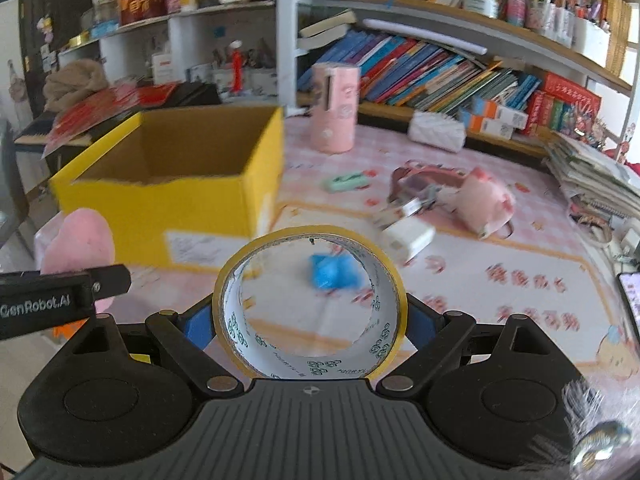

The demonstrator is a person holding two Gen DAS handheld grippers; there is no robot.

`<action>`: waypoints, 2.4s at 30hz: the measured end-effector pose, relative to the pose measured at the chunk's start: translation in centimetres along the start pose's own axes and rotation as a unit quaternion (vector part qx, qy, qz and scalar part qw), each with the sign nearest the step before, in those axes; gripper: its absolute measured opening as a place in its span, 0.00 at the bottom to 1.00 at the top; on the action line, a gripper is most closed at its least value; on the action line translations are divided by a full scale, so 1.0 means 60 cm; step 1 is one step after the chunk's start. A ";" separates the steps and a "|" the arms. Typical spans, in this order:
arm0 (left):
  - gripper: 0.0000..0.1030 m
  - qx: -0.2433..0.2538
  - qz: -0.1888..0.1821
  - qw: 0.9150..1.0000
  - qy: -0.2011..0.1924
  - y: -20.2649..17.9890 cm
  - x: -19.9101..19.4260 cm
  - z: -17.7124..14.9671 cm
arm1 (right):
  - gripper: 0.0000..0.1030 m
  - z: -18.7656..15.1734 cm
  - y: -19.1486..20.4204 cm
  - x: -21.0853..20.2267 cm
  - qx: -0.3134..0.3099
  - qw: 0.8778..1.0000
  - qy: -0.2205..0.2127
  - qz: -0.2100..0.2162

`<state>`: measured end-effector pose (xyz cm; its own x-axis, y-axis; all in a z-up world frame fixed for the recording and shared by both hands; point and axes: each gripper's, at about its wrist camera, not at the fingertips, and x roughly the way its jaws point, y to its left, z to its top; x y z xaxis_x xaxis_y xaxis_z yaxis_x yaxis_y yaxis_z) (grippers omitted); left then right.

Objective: Organize objects
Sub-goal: 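Carry the plush chick and tape roll toward the yellow box with both tools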

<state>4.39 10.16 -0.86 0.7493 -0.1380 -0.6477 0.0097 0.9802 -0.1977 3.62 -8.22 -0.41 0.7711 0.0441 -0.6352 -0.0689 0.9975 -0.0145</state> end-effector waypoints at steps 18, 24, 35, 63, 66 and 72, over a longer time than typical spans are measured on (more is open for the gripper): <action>0.49 0.010 0.010 1.000 -0.015 0.094 -0.080 -0.028 | 0.88 -0.045 0.117 -0.055 0.004 1.000 0.004 0.023; 0.49 0.009 0.008 1.000 -0.023 0.102 -0.089 -0.028 | 0.88 -0.045 0.123 -0.059 0.004 1.000 0.004 0.023; 0.49 0.015 0.002 1.000 -0.026 0.106 -0.091 -0.024 | 0.88 -0.041 0.137 -0.060 0.000 1.000 0.003 0.023; 0.49 0.019 0.022 0.995 -0.098 0.090 -0.046 0.099 | 0.88 0.079 0.130 -0.007 -0.040 0.995 -0.083 0.042; 0.49 0.014 0.028 0.994 -0.107 0.083 -0.025 0.129 | 0.88 0.112 0.127 0.013 -0.062 0.991 -0.110 0.046; 0.49 0.006 0.050 0.992 -0.116 0.067 0.018 0.168 | 0.88 0.164 0.119 0.071 -0.105 0.982 -0.143 0.056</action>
<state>11.92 15.38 5.03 0.8792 -0.0042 -0.4764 -0.0662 0.9892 -0.1308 12.64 -0.38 4.39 0.8954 0.1970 -0.3992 -0.2701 0.9532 -0.1355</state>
